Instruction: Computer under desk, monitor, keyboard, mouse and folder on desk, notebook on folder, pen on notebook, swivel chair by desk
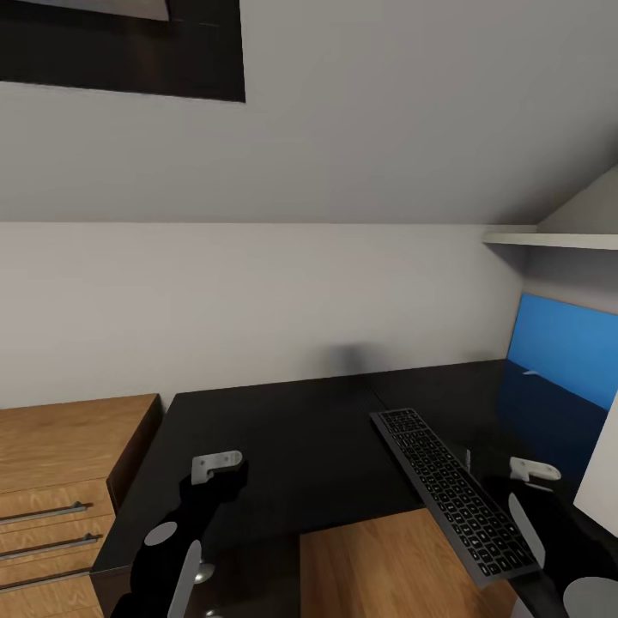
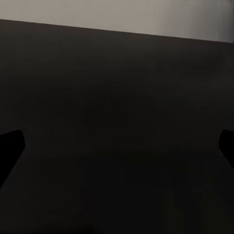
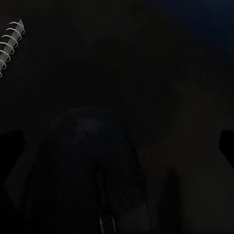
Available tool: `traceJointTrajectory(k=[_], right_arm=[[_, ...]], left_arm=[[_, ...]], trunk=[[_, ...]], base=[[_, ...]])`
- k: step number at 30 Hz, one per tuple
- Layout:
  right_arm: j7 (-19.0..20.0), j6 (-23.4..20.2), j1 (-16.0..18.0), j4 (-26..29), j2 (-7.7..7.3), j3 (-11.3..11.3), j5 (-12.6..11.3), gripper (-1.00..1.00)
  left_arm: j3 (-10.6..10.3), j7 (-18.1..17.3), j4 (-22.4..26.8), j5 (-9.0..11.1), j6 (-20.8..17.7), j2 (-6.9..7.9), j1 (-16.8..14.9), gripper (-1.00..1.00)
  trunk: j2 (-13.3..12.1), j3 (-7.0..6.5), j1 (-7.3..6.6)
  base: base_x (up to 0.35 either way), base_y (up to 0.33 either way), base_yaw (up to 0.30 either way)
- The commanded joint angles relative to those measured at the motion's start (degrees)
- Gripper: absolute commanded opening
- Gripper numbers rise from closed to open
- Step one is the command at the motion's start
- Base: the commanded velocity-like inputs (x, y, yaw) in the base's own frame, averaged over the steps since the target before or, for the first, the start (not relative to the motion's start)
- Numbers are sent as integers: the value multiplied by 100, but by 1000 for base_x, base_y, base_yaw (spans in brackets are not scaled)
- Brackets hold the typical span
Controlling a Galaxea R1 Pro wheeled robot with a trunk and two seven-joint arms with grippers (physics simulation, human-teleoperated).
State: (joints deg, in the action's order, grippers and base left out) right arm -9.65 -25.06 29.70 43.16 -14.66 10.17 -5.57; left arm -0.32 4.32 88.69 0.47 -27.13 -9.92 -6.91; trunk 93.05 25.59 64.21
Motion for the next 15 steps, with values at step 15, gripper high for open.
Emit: traceJointTrajectory(k=[15], right_arm=[[-40, -17, 203, -342, -2, -59, -54, 100]], left_arm=[[-4, 25, 244, 32, -29, -8, -4, 100]], trunk=[[124, 61, 66]], base=[[0, 0, 0]])
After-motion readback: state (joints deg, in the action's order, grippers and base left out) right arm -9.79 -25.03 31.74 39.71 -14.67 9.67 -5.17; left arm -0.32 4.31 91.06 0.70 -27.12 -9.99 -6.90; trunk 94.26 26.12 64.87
